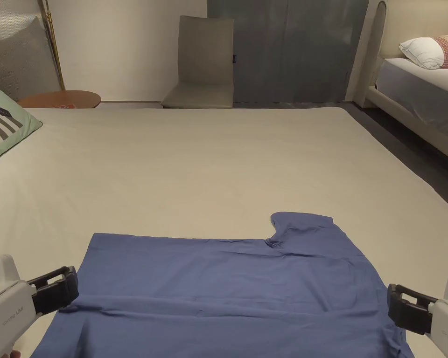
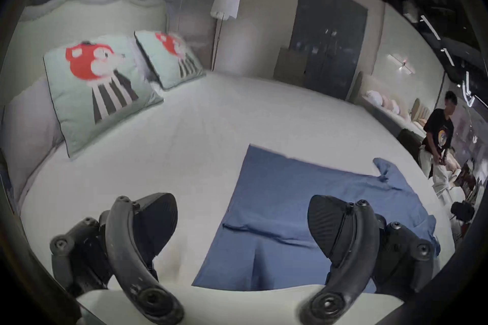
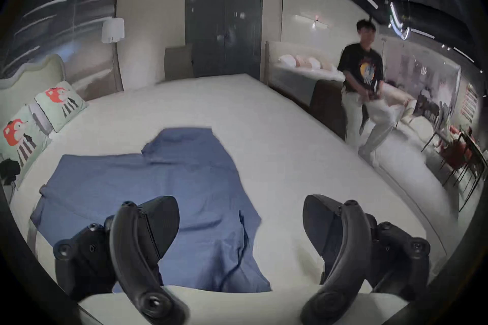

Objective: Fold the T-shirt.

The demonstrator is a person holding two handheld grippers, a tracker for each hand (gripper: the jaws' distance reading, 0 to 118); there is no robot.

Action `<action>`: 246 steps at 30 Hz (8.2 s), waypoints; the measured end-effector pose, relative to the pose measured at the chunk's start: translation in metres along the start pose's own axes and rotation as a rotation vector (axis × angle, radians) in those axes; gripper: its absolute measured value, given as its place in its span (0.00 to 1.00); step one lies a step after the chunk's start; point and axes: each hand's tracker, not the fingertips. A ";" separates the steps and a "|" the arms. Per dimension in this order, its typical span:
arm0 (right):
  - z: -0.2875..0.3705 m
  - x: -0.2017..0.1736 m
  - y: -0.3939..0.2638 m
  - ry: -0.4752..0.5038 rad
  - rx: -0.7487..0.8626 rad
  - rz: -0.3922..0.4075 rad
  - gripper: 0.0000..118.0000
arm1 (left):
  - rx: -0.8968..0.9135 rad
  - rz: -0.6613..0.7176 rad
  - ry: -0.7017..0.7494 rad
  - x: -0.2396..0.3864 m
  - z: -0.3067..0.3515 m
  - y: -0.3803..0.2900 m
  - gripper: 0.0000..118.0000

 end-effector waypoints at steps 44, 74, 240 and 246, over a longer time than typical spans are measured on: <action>-0.010 0.004 -0.093 0.096 -0.387 -0.044 0.71 | -0.365 -0.131 -0.027 -0.007 -0.020 -0.063 0.07; 0.084 0.042 -0.099 0.212 -0.430 -0.020 0.10 | -0.481 -0.009 0.003 -0.052 0.108 -0.133 0.07; 0.183 -0.129 -0.044 0.136 0.295 0.137 0.00 | -0.487 0.709 -0.568 -0.172 0.054 -0.148 0.91; 0.182 -0.134 -0.044 0.137 0.279 0.141 0.00 | -0.486 0.785 -0.634 -0.143 0.040 -0.150 0.66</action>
